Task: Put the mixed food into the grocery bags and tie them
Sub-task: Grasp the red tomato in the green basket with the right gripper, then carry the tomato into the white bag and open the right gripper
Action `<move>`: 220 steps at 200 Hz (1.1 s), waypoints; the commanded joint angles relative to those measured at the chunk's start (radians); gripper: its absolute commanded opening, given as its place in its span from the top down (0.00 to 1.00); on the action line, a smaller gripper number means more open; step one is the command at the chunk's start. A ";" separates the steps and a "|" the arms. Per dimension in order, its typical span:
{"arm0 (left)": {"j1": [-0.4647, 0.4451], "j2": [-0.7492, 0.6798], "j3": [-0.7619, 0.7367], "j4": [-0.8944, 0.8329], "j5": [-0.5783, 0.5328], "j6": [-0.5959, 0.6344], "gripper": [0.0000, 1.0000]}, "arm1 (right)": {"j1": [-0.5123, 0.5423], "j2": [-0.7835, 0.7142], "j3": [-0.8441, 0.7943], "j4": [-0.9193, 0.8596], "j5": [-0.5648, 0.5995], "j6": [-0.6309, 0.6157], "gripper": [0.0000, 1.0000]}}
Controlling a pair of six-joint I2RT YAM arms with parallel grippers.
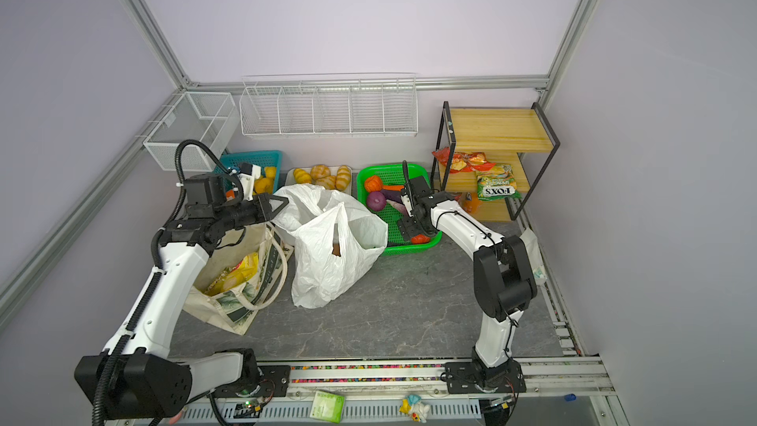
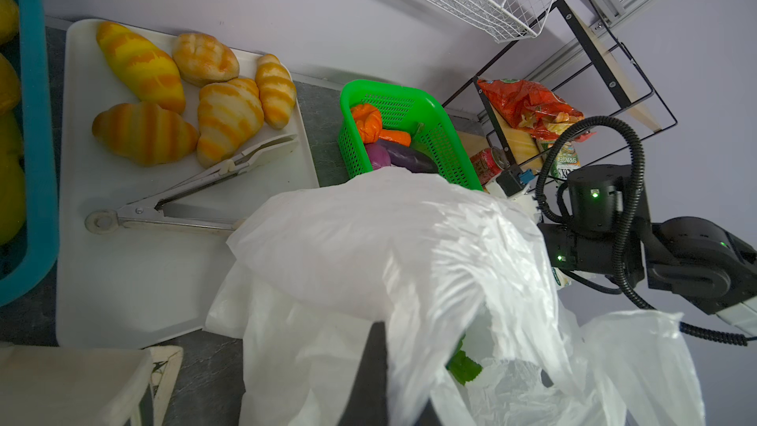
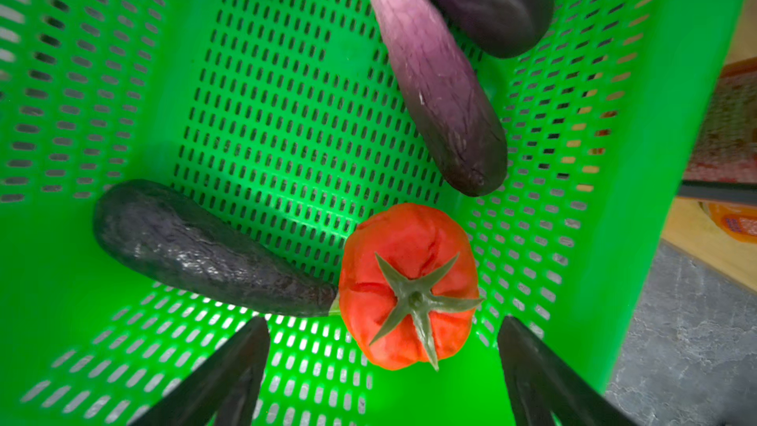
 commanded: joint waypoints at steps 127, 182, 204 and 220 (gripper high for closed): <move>0.000 -0.015 -0.011 0.015 0.003 -0.004 1.00 | 0.022 0.228 0.143 -0.091 0.113 -0.032 0.09; 0.001 -0.011 -0.011 0.015 0.005 -0.003 1.00 | 0.020 0.188 0.129 -0.038 0.043 -0.034 0.30; 0.000 -0.012 -0.011 0.016 0.005 -0.004 1.00 | 0.017 0.098 0.097 0.007 -0.038 -0.030 0.36; 0.000 -0.012 -0.011 0.015 0.005 -0.004 1.00 | 0.016 0.004 0.055 0.053 -0.105 -0.022 0.39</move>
